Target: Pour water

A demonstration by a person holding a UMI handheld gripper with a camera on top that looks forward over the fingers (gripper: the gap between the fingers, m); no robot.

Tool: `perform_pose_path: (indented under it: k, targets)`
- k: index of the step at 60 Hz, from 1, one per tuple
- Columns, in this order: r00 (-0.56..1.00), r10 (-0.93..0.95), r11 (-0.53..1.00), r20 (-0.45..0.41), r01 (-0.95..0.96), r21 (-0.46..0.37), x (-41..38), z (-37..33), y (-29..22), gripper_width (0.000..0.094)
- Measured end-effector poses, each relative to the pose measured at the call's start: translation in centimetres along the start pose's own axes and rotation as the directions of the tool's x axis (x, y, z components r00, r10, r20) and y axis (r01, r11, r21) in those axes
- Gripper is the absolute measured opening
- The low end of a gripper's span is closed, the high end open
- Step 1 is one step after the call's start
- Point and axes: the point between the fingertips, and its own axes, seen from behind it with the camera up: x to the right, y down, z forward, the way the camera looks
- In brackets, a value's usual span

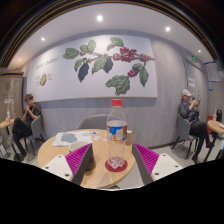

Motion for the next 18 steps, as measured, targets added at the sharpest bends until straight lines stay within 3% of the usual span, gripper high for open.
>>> perform_pose_path:
  k: [9, 18]
  targets:
    - [0.995, 0.07, 0.998, 0.068, -0.07, -0.008, -4.0, -6.7, 0.0, 0.085]
    - [0.982, 0.163, 0.984, 0.1, -0.154, -0.087, -7.2, -12.4, 0.8, 0.0849]
